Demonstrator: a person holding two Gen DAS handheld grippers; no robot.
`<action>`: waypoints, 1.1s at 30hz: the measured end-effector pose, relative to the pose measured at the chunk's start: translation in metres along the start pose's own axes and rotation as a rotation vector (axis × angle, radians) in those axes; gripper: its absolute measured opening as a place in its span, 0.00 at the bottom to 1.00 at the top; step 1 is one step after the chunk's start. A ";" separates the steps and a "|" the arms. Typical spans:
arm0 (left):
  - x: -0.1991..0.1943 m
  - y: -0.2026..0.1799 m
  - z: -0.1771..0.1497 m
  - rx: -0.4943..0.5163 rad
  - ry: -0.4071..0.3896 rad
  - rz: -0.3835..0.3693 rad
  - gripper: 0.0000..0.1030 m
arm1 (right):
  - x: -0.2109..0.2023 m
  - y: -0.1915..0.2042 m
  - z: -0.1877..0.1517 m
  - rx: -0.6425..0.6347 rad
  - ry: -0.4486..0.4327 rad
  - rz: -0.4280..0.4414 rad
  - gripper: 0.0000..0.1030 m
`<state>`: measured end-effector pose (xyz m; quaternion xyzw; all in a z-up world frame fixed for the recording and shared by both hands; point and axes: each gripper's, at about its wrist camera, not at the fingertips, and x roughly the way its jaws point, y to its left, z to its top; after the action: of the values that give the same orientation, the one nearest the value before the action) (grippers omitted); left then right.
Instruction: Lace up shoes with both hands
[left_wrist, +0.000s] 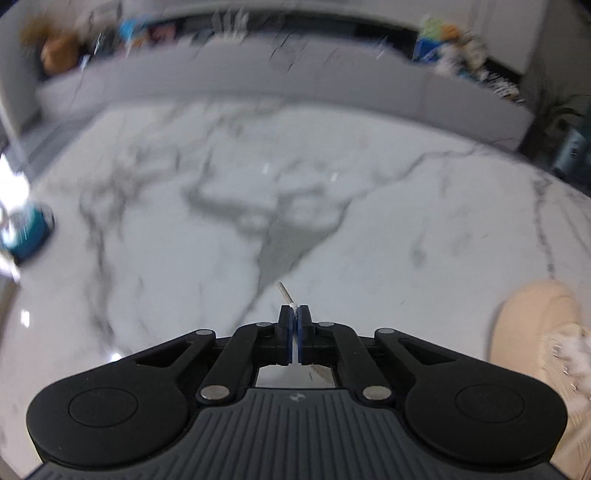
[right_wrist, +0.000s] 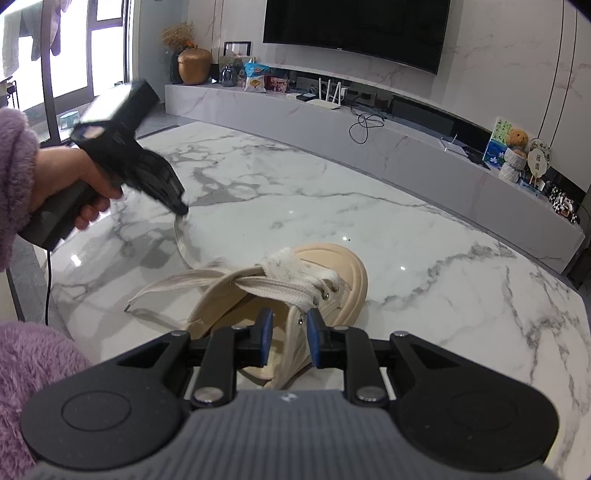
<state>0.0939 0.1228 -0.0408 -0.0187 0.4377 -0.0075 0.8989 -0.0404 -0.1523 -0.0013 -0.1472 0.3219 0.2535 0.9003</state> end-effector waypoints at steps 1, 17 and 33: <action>-0.011 0.001 0.000 0.021 -0.034 -0.021 0.00 | 0.000 -0.001 0.000 -0.001 0.004 0.005 0.22; -0.160 0.002 -0.022 0.518 -0.305 -0.090 0.00 | 0.000 -0.003 -0.001 0.019 0.036 0.028 0.21; -0.171 -0.064 -0.028 0.730 -0.395 -0.202 0.00 | -0.001 -0.014 -0.005 0.120 0.038 0.046 0.06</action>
<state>-0.0332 0.0633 0.0792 0.2568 0.2217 -0.2464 0.9079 -0.0361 -0.1666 -0.0025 -0.0901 0.3568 0.2517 0.8951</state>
